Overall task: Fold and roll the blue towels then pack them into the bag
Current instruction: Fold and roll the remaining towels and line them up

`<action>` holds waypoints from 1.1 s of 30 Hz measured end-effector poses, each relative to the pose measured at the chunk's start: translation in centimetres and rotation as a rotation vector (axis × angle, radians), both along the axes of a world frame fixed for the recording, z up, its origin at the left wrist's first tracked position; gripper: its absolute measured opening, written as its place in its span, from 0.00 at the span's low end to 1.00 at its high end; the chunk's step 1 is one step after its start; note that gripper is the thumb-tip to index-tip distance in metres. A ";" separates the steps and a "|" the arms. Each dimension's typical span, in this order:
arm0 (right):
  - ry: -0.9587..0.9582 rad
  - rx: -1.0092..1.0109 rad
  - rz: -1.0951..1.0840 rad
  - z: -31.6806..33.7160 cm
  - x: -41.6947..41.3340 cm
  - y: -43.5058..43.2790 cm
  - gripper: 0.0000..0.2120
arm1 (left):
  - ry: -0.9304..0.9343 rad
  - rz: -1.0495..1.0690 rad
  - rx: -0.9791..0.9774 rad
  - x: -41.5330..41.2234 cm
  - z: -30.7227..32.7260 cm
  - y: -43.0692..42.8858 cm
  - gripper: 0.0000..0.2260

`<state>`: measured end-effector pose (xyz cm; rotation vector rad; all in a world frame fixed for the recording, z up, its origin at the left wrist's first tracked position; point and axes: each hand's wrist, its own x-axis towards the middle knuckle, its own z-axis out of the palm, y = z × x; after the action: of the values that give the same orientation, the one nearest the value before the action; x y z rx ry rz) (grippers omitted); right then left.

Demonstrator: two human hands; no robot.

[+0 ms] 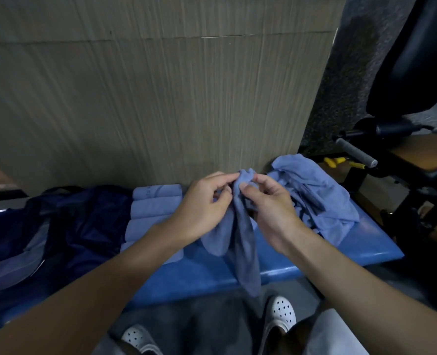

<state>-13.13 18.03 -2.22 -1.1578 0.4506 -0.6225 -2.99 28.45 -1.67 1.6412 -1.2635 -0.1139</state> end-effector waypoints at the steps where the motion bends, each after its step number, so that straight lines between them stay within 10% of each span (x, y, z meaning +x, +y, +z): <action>1: 0.011 -0.023 -0.019 -0.1 0.0 -0.1 0.04 | 0.013 0.030 -0.010 0.1 -0.3 0.1 0.14; 7: -0.002 -0.035 -0.016 -0.1 -0.4 -0.3 0.04 | 0.175 0.449 0.141 2.7 -4.4 0.5 0.07; 17: -0.100 0.055 0.034 0.4 -0.6 -0.8 0.05 | 0.313 0.473 0.484 4.0 -7.9 2.0 0.22; 23: -0.081 0.012 0.070 0.4 -1.2 -1.3 0.05 | 0.732 0.425 0.240 3.0 -8.1 1.6 0.06; 33: 0.092 -0.184 -0.167 -1.1 -2.0 -4.1 0.03 | 0.447 0.555 -0.185 5.1 -2.8 2.7 0.05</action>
<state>-15.10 13.93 -3.28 -1.3364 0.5814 -0.7697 2.13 31.16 -4.51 1.6299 -0.4465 -0.0174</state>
